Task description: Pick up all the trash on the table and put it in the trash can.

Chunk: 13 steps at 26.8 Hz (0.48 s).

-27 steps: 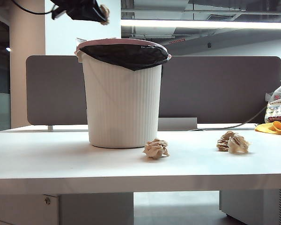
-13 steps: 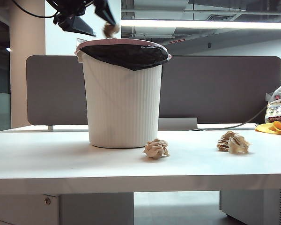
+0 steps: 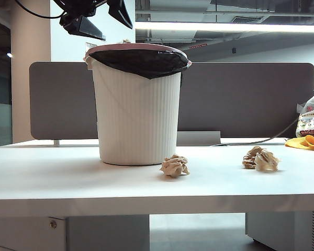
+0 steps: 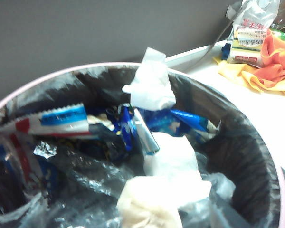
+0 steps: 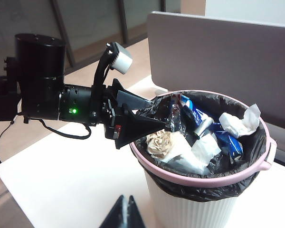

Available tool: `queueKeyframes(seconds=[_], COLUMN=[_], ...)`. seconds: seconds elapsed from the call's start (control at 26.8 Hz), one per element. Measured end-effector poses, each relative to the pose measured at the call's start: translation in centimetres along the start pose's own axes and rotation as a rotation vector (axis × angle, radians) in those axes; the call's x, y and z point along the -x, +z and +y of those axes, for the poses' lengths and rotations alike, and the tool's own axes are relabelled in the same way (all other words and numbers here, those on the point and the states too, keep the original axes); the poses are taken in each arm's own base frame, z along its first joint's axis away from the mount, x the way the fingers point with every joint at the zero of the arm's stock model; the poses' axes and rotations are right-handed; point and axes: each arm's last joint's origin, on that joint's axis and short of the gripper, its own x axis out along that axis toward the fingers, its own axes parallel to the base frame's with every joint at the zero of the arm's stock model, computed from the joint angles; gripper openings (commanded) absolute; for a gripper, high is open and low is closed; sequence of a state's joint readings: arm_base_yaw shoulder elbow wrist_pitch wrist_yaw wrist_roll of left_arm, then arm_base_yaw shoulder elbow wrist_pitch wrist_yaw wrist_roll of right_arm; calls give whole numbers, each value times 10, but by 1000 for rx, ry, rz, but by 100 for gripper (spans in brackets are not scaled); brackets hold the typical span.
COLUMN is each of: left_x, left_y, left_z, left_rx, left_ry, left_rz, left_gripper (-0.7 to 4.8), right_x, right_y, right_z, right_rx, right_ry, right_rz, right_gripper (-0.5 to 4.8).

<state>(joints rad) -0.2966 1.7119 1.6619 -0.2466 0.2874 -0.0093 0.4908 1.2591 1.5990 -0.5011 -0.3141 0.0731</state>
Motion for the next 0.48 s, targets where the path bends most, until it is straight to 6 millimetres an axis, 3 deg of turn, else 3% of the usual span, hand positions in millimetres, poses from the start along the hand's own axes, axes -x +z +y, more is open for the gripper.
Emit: queueKeyframes(seconds=[0.15,0.26,0.48], left_x=[1,9,61], left_y=[0,13,44], left_z=[-1,-4,-31], left_rx=[14,52,80], left_ry=[-11,-61,-312], left_rz=[3,-20,-54], left_gripper=[479,479,479], right_x=[0,0,16], right_y=[-1,-1,-4], right_z=[0,0,3], right_rx=[-2,2,50], right_ry=[0,0,-59], right_rz=[7,7,63], right_gripper=[-1,-2,-1])
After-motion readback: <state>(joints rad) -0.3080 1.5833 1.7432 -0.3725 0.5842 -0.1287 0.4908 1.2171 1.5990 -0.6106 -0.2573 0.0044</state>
